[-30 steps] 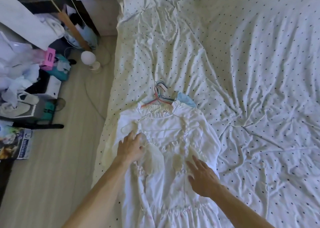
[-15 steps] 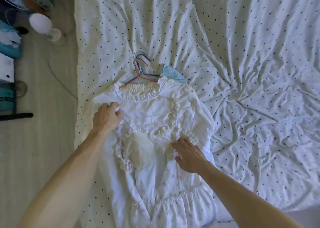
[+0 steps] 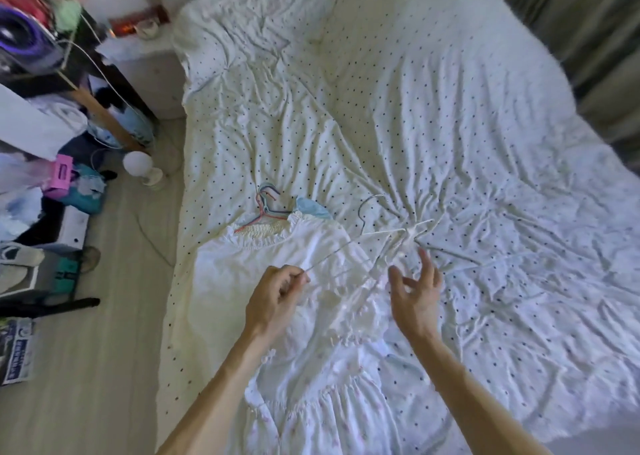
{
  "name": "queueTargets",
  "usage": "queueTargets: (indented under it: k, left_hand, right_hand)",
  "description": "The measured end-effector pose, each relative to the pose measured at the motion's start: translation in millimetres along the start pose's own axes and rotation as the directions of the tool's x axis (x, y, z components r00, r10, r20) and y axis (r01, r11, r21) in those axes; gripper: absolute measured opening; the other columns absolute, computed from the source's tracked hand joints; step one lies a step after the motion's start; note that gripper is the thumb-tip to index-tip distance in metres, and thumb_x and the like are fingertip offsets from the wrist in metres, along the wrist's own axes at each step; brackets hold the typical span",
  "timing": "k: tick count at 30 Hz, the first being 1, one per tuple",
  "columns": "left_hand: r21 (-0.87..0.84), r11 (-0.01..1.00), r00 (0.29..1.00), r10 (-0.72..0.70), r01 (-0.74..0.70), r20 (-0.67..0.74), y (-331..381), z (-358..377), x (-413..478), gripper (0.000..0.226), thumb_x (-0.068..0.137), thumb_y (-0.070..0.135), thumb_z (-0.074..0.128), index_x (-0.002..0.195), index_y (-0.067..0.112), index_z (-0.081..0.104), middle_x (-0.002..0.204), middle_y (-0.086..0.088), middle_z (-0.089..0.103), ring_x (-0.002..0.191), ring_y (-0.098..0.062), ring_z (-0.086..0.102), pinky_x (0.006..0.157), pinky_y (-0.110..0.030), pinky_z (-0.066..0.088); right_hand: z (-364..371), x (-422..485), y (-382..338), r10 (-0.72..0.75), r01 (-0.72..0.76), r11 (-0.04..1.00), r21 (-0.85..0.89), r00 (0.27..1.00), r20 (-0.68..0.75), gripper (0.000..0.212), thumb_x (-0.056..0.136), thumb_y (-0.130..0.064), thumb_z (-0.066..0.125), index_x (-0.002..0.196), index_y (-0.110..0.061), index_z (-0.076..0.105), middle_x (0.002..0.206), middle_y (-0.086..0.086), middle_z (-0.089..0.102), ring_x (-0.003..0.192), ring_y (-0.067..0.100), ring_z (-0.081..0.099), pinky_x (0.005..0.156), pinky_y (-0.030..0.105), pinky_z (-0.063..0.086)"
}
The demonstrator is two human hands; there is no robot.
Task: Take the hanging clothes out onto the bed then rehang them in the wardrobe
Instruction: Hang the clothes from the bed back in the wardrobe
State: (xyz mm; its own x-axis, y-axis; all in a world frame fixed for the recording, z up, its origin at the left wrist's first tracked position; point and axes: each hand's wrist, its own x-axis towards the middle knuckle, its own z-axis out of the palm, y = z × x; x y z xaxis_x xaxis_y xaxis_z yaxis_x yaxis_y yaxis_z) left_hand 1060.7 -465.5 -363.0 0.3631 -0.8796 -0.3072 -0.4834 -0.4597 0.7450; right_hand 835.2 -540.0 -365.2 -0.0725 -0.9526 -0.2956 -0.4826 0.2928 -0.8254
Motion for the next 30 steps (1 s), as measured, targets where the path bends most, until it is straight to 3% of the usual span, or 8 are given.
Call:
queueTargets:
  k: [3, 7, 10, 14, 18, 22, 25, 30]
  left_hand:
    - [-0.013, 0.995, 0.995, 0.099, -0.099, -0.009, 79.5, 27.7, -32.5, 0.015, 0.096, 0.048, 0.055, 0.085, 0.043, 0.065, 0.093, 0.011, 0.056, 0.079, 0.001, 0.059, 0.069, -0.023, 0.042]
    - [-0.032, 0.959, 0.959, 0.283, -0.282, 0.032, 201.1, 75.5, -79.6, 0.014, 0.095, 0.046, 0.059, 0.085, 0.042, 0.067, 0.092, 0.011, 0.054, 0.082, 0.003, 0.056, 0.066, -0.020, 0.040]
    - [-0.040, 0.921, 0.914, 0.389, -0.387, 0.116, 289.5, 120.3, -109.8, 0.013, 0.096, 0.044, 0.061, 0.083, 0.045, 0.065, 0.099, 0.013, 0.056, 0.088, 0.003, 0.057, 0.075, -0.025, 0.046]
    - [-0.160, 0.872, 0.802, 0.489, -0.463, 0.342, 396.0, 199.0, -149.8, 0.016, 0.098, 0.040, 0.059, 0.088, 0.036, 0.070, 0.106, 0.011, 0.067, 0.085, -0.001, 0.062, 0.076, -0.029, 0.052]
    - [-0.247, 0.827, 0.537, 0.525, -0.505, 0.660, 496.2, 272.1, -205.4, 0.019, 0.103, 0.017, 0.052, 0.094, 0.007, 0.065, 0.091, -0.002, 0.072, 0.057, -0.010, 0.051, 0.052, -0.019, 0.045]
    - [-0.247, 0.748, 0.150, 0.419, -0.616, 0.895, 577.1, 325.3, -262.0, 0.013, 0.099, 0.014, 0.057, 0.092, 0.009, 0.067, 0.089, -0.005, 0.075, 0.054, -0.018, 0.050, 0.048, -0.023, 0.044]
    - [-0.241, 0.667, -0.068, 0.275, -0.705, 0.959, 618.2, 358.1, -308.0, 0.021, 0.099, 0.029, 0.061, 0.105, 0.009, 0.064, 0.093, -0.008, 0.075, 0.052, -0.027, 0.060, 0.052, -0.029, 0.050]
    - [-0.289, 0.535, -0.325, 0.027, -0.794, 0.945, 651.2, 423.7, -369.2, 0.025, 0.102, 0.043, 0.052, 0.118, 0.026, 0.061, 0.075, -0.007, 0.068, 0.055, -0.034, 0.067, 0.050, -0.030, 0.047]
  right_hand:
    - [-100.0, 5.3, -9.7, -0.065, 0.071, 0.997, 0.026, 0.980, -0.189, 0.071, 0.098, -0.035, 0.056, 0.156, -0.034, 0.015, 0.161, 0.009, 0.019, 0.091, 0.011, 0.063, 0.080, 0.030, 0.047]
    - [-241.8, 0.5, 8.2, -0.069, 0.065, 0.998, -0.023, 0.961, -0.270, 0.044, 0.101, -0.036, 0.050, 0.144, -0.033, 0.043, 0.118, 0.008, 0.069, 0.076, 0.015, 0.066, 0.065, 0.030, 0.047]
    - [-351.4, -16.1, 31.7, -0.059, 0.078, 0.997, 0.023, 0.893, -0.446, 0.028, 0.100, -0.031, 0.052, 0.126, -0.032, 0.062, 0.100, 0.002, 0.073, 0.075, 0.020, 0.066, 0.064, 0.026, 0.045]
    - [-488.0, -58.4, 70.7, 0.023, 0.051, 0.995, 0.090, 0.738, -0.675, 0.028, 0.098, -0.027, 0.054, 0.123, -0.032, 0.066, 0.089, -0.009, 0.071, 0.082, 0.016, 0.064, 0.076, 0.023, 0.038]
    - [-593.8, -115.1, 110.7, 0.092, 0.056, 0.988, 0.142, 0.519, -0.850, 0.028, 0.096, -0.023, 0.055, 0.119, -0.030, 0.068, 0.089, -0.007, 0.071, 0.078, 0.012, 0.061, 0.078, 0.020, 0.040]
    - [-662.9, -169.6, 153.3, 0.158, 0.013, 0.985, 0.172, 0.334, -0.929, 0.028, 0.097, -0.024, 0.054, 0.119, -0.031, 0.069, 0.089, -0.006, 0.073, 0.080, 0.013, 0.064, 0.079, 0.022, 0.045]
    - [-692.9, -197.4, 185.8, 0.204, -0.032, 0.979, 0.204, 0.290, -0.935, 0.031, 0.096, -0.025, 0.055, 0.123, -0.031, 0.069, 0.085, -0.009, 0.074, 0.082, 0.012, 0.068, 0.084, 0.024, 0.049]
    - [-725.6, -222.7, 231.7, 0.309, -0.156, 0.948, 0.276, 0.256, -0.916, 0.027, 0.096, -0.029, 0.053, 0.116, -0.037, 0.070, 0.087, -0.015, 0.073, 0.092, 0.010, 0.067, 0.088, 0.025, 0.049]
